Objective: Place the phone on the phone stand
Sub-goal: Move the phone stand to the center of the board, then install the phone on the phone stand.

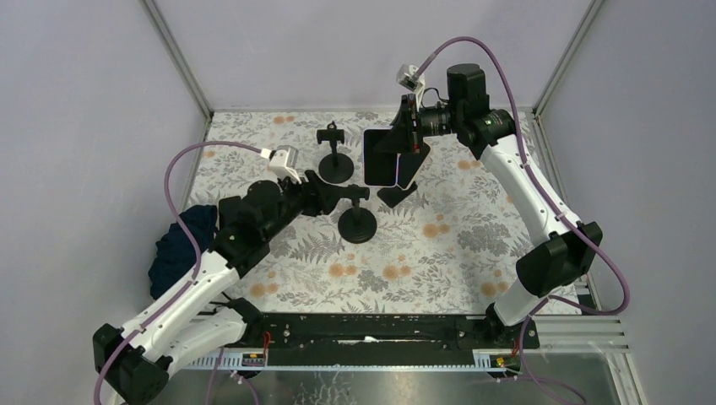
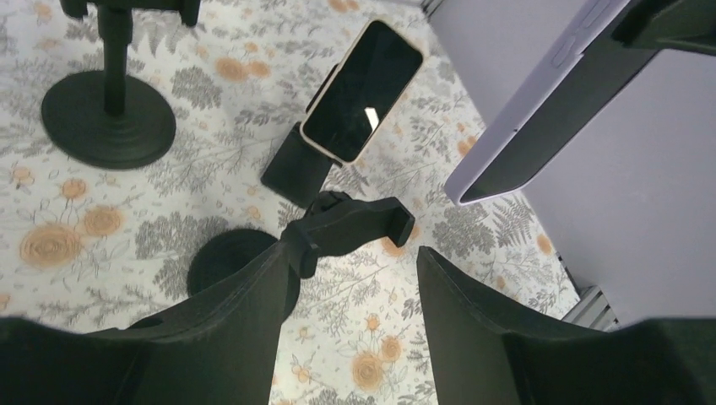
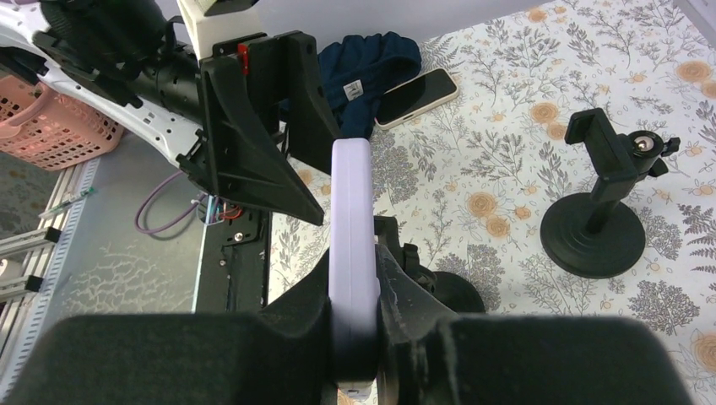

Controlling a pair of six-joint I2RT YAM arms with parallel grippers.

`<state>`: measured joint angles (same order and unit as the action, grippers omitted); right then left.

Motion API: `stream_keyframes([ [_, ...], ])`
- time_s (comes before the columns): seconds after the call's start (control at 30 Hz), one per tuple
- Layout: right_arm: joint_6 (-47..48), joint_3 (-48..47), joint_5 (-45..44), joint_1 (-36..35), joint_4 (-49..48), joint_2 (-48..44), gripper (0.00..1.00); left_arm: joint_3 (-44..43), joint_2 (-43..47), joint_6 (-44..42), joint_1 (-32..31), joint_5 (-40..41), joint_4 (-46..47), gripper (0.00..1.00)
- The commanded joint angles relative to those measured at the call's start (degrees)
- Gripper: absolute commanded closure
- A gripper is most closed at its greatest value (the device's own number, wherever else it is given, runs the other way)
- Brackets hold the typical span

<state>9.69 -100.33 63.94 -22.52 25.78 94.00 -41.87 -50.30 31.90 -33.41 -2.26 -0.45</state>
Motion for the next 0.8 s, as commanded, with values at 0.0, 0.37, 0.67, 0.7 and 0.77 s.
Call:
stream_keyframes([
  [0.0,-2.4,-2.7,1.0,-0.6,-4.4,-0.7,1.0,-5.2,-3.1,1.8,-3.9,10.6,-13.5,0.38],
  [0.37,-3.1,-2.3,1.2,-0.7,-4.9,-0.8,1.0,-12.1,-11.5,-1.1,-9.9,22.1,-20.0,0.49],
  [0.67,-3.2,-1.9,1.2,-0.7,-5.1,-1.1,1.0,-13.8,-14.3,-2.9,-9.9,21.8,-18.4,0.53],
  [0.7,-3.2,-1.9,1.1,-0.7,-5.1,-1.2,1.0,-13.9,-14.5,-2.9,-9.9,21.6,-18.2,0.55],
  [0.77,-3.3,-1.8,1.1,-0.7,-5.1,-1.3,1.0,-14.1,-14.9,-3.1,-9.9,21.3,-18.1,0.58],
])
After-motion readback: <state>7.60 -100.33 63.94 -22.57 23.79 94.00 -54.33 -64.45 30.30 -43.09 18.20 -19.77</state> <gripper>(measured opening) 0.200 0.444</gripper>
